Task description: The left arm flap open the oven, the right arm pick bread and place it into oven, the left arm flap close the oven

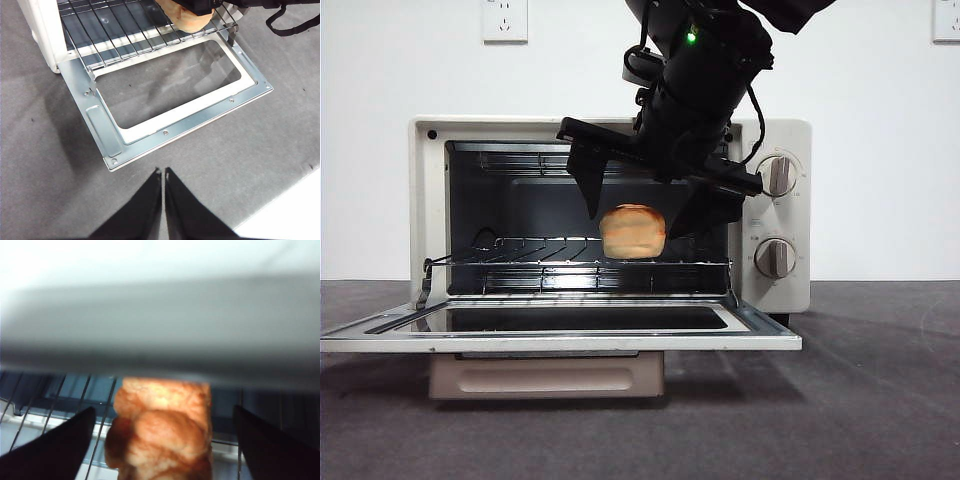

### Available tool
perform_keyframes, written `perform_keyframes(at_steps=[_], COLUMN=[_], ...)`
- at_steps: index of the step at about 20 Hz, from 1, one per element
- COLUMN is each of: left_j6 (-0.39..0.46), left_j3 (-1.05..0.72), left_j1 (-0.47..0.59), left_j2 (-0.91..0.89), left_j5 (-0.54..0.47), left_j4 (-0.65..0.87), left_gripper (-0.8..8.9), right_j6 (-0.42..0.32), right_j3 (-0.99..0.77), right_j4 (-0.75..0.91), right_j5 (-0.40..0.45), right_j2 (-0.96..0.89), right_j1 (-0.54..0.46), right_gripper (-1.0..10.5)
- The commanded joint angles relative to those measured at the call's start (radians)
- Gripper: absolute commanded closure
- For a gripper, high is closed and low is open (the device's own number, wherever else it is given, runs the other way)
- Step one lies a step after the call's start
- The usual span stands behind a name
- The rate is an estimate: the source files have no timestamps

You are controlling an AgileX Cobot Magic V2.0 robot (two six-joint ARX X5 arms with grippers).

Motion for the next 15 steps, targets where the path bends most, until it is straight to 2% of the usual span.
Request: perform_keyframes(at_steps=[1, 5, 7, 9, 12, 15], left_j6=[-0.005, -0.004, 0.000, 0.002, 0.002, 0.001], left_j3=[0.005, 0.005, 0.005, 0.005, 0.005, 0.005], left_j1=[-0.003, -0.003, -0.003, -0.003, -0.003, -0.003], left_j2=[0.002, 0.002, 0.002, 0.002, 0.002, 0.002], left_j5=[-0.003, -0.003, -0.003, -0.003, -0.003, -0.003], left_j4=[0.008, 0.009, 0.010, 0.011, 0.012, 0.013], left_gripper=[7.98, 7.98, 7.98, 7.98, 7.98, 7.98], right_j6=[0.007, -0.007, -0.041, -0.095, -0.215, -0.328], right_j3=[0.018, 0.018, 0.018, 0.018, 0.018, 0.018], right_j4=[0.005, -0.050, -0.112, -0.174, -0.274, -0.404], right_j5=[-0.003, -0.003, -0.024, -0.064, -0.154, -0.206], right_j2=[-0.005, -0.090, -0.157, -0.229, -0.358, -0.492], right_j1=[0.013, 0.025, 0.036, 0.048, 0.053, 0.043], right_gripper=[4.9, 4.9, 4.9, 4.9, 4.9, 4.9])
